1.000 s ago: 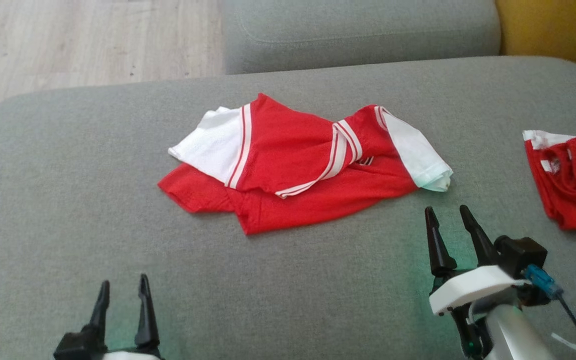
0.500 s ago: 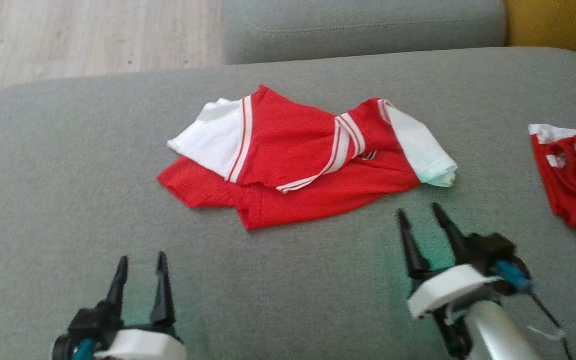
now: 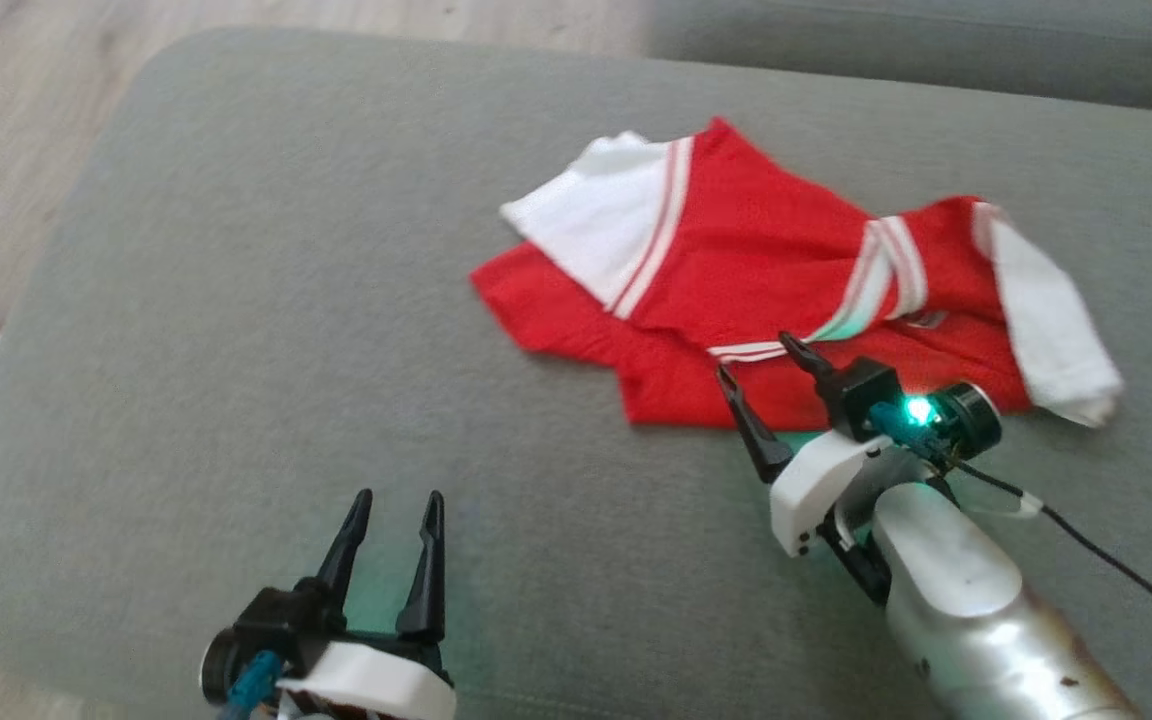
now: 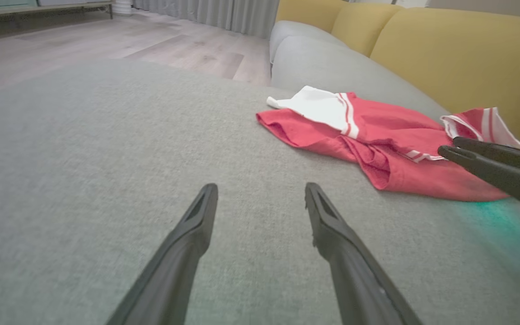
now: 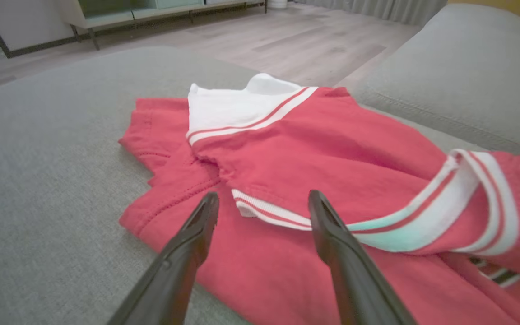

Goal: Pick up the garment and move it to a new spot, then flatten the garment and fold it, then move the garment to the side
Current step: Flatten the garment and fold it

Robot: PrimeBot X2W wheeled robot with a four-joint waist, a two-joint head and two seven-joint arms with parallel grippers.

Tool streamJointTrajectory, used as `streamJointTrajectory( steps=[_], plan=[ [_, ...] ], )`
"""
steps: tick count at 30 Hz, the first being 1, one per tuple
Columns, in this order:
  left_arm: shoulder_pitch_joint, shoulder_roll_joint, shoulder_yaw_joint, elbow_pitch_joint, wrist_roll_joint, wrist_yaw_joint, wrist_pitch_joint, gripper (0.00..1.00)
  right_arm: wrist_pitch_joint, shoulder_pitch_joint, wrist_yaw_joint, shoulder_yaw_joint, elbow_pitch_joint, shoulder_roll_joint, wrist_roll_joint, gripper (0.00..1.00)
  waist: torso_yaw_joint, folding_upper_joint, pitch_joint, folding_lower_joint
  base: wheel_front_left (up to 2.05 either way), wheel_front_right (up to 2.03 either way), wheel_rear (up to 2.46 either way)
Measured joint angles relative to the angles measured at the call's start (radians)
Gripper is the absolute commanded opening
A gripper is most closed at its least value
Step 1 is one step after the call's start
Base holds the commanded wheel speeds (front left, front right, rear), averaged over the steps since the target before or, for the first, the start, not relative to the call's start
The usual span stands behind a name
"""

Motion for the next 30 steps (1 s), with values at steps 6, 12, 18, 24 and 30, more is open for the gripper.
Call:
streamJointTrajectory(
  steps=[6,12,18,24,30],
  plan=[
    [0.000,0.000,-0.007,0.001,-0.020,0.008,0.000,1.00,-0.001,-0.056,0.000,-0.048,0.090,-0.001,-0.069,1.00,0.069,0.0000,0.044,0.0002,0.00,0.00,0.00],
    [-0.007,0.000,-0.030,-0.001,-0.033,0.009,0.000,1.00,-0.002,-0.086,0.000,-0.109,0.134,-0.002,-0.121,1.00,0.087,0.0000,0.067,0.0000,0.00,0.00,0.00],
    [-0.051,-0.001,-0.043,-0.009,-0.040,0.010,0.000,1.00,-0.005,-0.124,0.000,-0.152,0.142,-0.003,-0.154,0.89,0.080,0.0000,0.085,0.0001,0.00,0.00,0.00],
    [-0.053,-0.001,-0.057,-0.010,-0.049,0.017,0.000,1.00,-0.012,-0.125,0.000,-0.166,0.121,-0.004,-0.153,0.48,0.071,0.0000,0.091,0.0000,0.00,0.00,0.00],
    [-0.053,-0.001,-0.060,-0.006,-0.066,0.017,0.000,1.00,-0.012,-0.125,0.000,-0.173,0.019,-0.009,-0.132,0.00,0.075,0.0000,0.084,-0.0001,0.00,0.00,0.00]
  ],
)
